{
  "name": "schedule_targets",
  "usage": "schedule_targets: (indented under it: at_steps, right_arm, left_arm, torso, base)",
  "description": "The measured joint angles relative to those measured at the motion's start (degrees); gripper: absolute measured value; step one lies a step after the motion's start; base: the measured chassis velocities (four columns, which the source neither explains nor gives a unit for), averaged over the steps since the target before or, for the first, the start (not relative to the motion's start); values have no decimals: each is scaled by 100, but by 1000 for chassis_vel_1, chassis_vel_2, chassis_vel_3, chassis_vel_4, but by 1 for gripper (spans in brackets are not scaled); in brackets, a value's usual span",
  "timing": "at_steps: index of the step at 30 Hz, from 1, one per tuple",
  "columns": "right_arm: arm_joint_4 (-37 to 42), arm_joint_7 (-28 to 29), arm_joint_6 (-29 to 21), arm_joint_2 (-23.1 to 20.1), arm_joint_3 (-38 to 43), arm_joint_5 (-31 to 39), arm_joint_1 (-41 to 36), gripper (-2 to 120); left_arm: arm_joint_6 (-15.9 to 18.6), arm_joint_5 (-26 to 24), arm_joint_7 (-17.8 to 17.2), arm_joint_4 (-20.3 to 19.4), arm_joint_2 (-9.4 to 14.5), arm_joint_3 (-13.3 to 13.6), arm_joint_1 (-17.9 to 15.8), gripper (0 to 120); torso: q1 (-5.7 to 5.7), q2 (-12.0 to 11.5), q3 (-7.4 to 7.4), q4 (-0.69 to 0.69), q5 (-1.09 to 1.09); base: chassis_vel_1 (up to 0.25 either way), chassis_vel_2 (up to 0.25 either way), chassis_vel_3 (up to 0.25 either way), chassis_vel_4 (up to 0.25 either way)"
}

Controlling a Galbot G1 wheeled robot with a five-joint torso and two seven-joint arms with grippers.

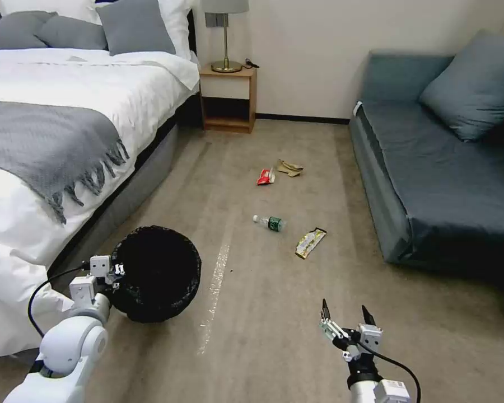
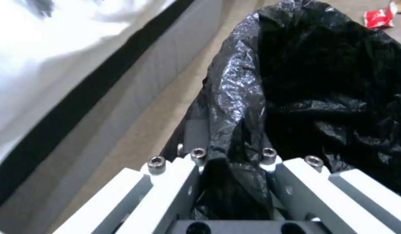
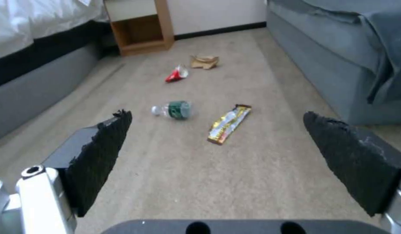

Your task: Pick up the trash bin, then pick up the garbage on the floor and place it into the trash bin.

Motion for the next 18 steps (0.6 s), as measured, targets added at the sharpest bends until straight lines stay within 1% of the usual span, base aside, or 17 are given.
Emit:
schedule_targets:
  at_steps: [1,2,7,13,18]
  right_arm:
    - [0,0,0,0,0,0,0,100]
    - [-58,-16,21,9,-28,5,65,100]
    - [-139,-16,29,34,-40,3,112,100]
    - [-174,-25,42,22,-23,-1,116,100]
    - [-217,-65,100,-23,56,37,116,100]
  left_arm:
    - [0,0,0,0,0,0,0,5]
    - [-66,130,83,-26,-7,-139,99,5]
    - [-123,191,141,-30,-7,-203,137,5]
    - [-181,206,160,-24,-18,-183,126,5]
    - [-183,258,178,-50,-22,-70,52,5]
  torso:
    - [0,0,0,0,0]
    - [0,0,0,0,0]
    - [0,0,0,0,0]
    - [0,0,0,0,0]
    - [0,0,0,0,0]
  base:
    - [0,0,0,0]
    - [0,0,0,0]
    - [0,0,0,0]
    - [0,0,0,0]
    - [0,0,0,0]
